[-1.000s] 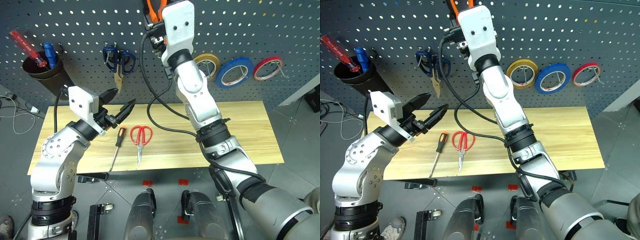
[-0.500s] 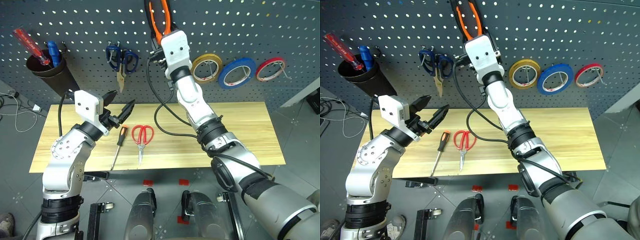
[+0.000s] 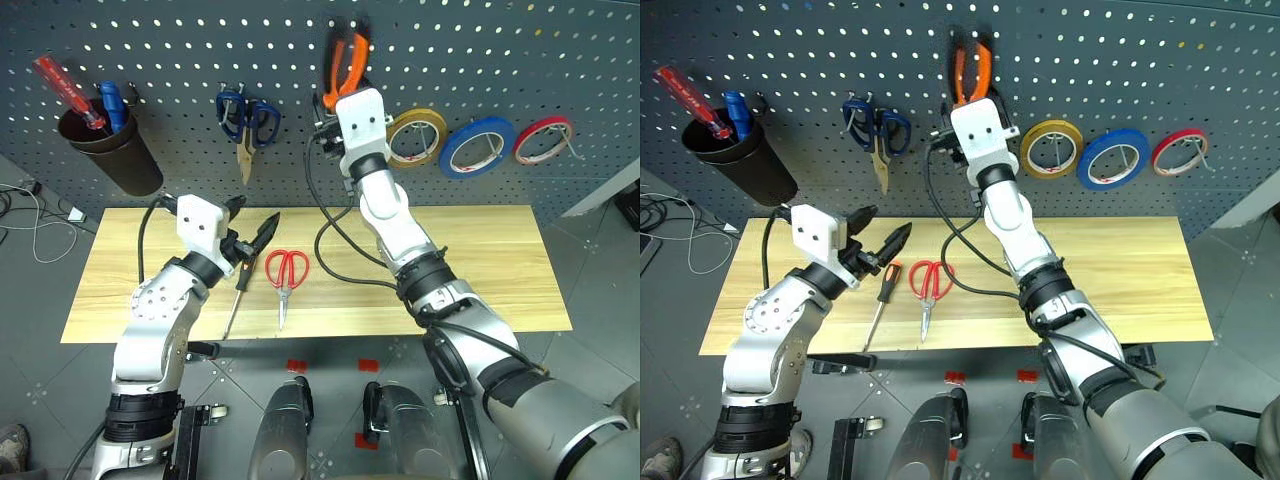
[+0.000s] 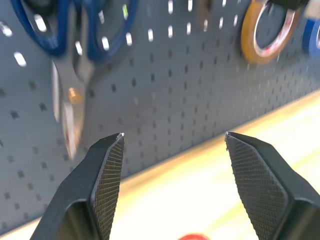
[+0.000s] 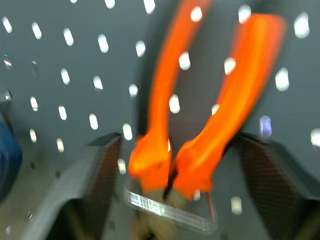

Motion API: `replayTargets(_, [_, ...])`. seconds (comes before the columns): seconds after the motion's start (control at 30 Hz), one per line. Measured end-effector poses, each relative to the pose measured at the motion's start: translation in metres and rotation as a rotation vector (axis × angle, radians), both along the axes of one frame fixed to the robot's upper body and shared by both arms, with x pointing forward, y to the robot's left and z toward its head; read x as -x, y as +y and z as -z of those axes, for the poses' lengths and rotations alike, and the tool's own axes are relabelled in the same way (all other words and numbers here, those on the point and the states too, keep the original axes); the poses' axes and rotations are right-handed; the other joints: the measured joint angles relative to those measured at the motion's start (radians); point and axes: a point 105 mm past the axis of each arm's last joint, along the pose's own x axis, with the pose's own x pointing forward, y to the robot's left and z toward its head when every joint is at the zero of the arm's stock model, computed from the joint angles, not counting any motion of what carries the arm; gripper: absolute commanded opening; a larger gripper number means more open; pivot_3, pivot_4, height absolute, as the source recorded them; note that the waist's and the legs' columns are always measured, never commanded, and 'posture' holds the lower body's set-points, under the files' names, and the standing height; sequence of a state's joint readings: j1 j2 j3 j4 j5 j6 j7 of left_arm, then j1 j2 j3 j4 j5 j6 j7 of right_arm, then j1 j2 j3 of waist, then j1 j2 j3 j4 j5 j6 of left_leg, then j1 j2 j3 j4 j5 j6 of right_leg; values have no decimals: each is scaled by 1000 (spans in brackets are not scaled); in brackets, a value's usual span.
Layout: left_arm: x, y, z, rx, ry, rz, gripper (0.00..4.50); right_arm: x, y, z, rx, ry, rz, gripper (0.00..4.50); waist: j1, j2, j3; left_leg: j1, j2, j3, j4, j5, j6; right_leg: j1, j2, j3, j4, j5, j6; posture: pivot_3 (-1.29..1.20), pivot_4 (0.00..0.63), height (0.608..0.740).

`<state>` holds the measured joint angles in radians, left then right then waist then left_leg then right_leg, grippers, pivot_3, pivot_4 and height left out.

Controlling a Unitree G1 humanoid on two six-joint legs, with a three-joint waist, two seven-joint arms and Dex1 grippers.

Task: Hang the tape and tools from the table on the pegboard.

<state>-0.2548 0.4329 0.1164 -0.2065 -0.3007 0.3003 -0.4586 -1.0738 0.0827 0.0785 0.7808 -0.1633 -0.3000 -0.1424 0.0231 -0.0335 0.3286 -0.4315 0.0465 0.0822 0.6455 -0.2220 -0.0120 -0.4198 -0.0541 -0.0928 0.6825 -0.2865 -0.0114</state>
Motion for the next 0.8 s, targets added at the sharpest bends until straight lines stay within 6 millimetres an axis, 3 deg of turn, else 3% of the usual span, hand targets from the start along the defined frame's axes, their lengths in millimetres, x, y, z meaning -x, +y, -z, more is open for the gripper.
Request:
replayTargets(0.07, [-1, 2, 12, -10, 53, -22, 4478, 3, -6, 10, -14, 45, -6, 4500, 0, 0, 0, 0, 0, 0, -1, 0, 0, 0, 0, 0, -1, 0, 0, 72, 337, 740])
replayTargets(0.27, [5, 15, 57, -115, 281, -114, 4478, 29, -13, 38, 24, 203, -124, 4500, -4, 0, 0, 0, 0, -1, -2, 0, 0, 0, 0, 0, -2, 0, 0, 63, 341, 740])
replayTargets(0.4, [22, 20, 97, -188, 486, -168, 4478, 84, -12, 97, 167, 476, -419, 4500, -1, 0, 0, -1, 0, -1, -2, -1, 1, 0, 0, 0, -3, 0, 0, 48, 340, 740])
replayTargets(0.47, [26, 15, 109, -170, 556, -189, 4478, 109, -13, 117, 241, 592, -542, 4500, 0, 0, 0, -1, 0, -2, -1, -1, 1, 0, 0, 0, -2, 0, 0, 33, 341, 740])
replayTargets(0.63, [28, -5, 124, -142, 642, -198, 4478, 151, -11, 133, 358, 702, -725, 4500, -2, 0, 0, 0, 0, -4, 0, -3, 4, 0, 1, -1, 0, 0, 1, 19, 335, 740])
replayTargets(0.8, [22, -21, 140, -126, 715, -235, 4478, 159, -6, 135, 358, 730, -763, 4500, -3, 0, 0, 0, 0, -3, 0, 0, 1, 0, 1, 0, 0, 1, 2, 9, 330, 740])
